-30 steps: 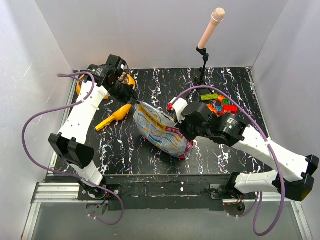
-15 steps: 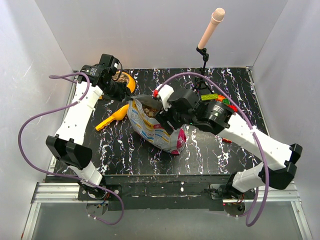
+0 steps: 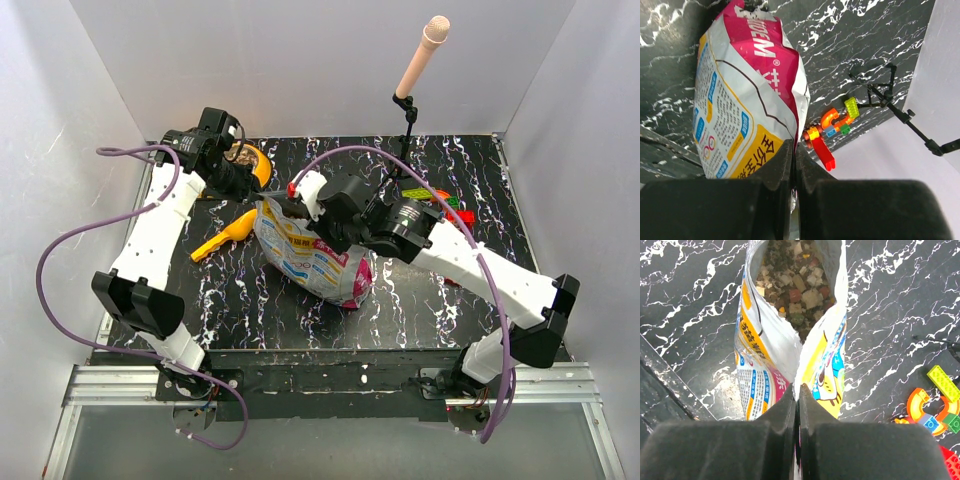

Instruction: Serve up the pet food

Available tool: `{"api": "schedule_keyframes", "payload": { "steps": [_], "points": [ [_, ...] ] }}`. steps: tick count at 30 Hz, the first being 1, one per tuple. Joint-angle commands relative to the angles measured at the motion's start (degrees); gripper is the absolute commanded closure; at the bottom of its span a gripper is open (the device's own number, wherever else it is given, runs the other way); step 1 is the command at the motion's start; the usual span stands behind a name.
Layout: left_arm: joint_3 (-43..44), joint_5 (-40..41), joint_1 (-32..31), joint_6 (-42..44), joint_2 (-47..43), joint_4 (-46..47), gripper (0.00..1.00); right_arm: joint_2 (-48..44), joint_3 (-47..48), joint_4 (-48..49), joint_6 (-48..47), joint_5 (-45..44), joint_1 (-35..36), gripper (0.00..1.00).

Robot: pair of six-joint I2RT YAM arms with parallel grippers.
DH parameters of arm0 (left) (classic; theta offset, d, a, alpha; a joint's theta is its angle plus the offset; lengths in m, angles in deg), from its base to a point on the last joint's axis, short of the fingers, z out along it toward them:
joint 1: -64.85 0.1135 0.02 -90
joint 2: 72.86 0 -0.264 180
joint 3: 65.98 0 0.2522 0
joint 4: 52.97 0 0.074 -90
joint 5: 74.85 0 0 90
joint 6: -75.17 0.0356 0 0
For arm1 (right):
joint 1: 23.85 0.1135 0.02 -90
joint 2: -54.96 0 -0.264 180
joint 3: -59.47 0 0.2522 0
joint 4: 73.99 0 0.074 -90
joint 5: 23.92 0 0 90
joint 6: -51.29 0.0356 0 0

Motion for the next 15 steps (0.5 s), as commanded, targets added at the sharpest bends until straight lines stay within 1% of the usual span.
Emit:
{"api": "schedule_keyframes", "payload": {
  "steps": [1, 2, 4, 5, 7, 9, 12, 15],
  "points": [
    [3.8, 10.4, 1.3, 5.8, -6.4, -11.0, 1.00, -4.9, -0.9, -1.5, -4.1, 2.0, 0.2, 0.99],
    [3.5, 11.1, 1.2, 7.1, -7.0, -10.9, 0.86, -5.4, -0.7, -2.4, -4.1, 3.1, 0.2, 0.99],
    [1.8, 9.3, 1.2, 8.1, -9.1, -11.0, 0.57, -5.5, -0.3, -3.5, -3.4, 5.0, -0.4, 0.99],
    [0.4, 7.5, 1.2, 7.8, -10.5, -11.4, 0.46, -5.7, -0.5, -3.5, -3.0, 6.3, -1.2, 0.99],
    [-4.3, 1.2, 1.3, 5.9, -13.7, -11.0, 0.37, -5.6, -0.6, -2.9, -2.5, 8.6, -1.8, 0.99],
    [-8.4, -6.1, 1.1, 3.5, -17.4, -10.6, 0.35, -5.6, -0.5, -2.2, -2.2, 8.7, -2.0, 0.99],
    [-8.8, -8.0, 0.6, 0.8, -21.2, -11.3, 0.32, -5.6, -0.2, -2.1, -2.7, 9.4, -2.1, 0.99],
    [-8.4, -12.1, -1.6, -1.9, -20.3, -11.2, 0.27, -5.7, -0.3, -2.0, -2.5, 9.9, -2.1, 0.99]
  ]
}}
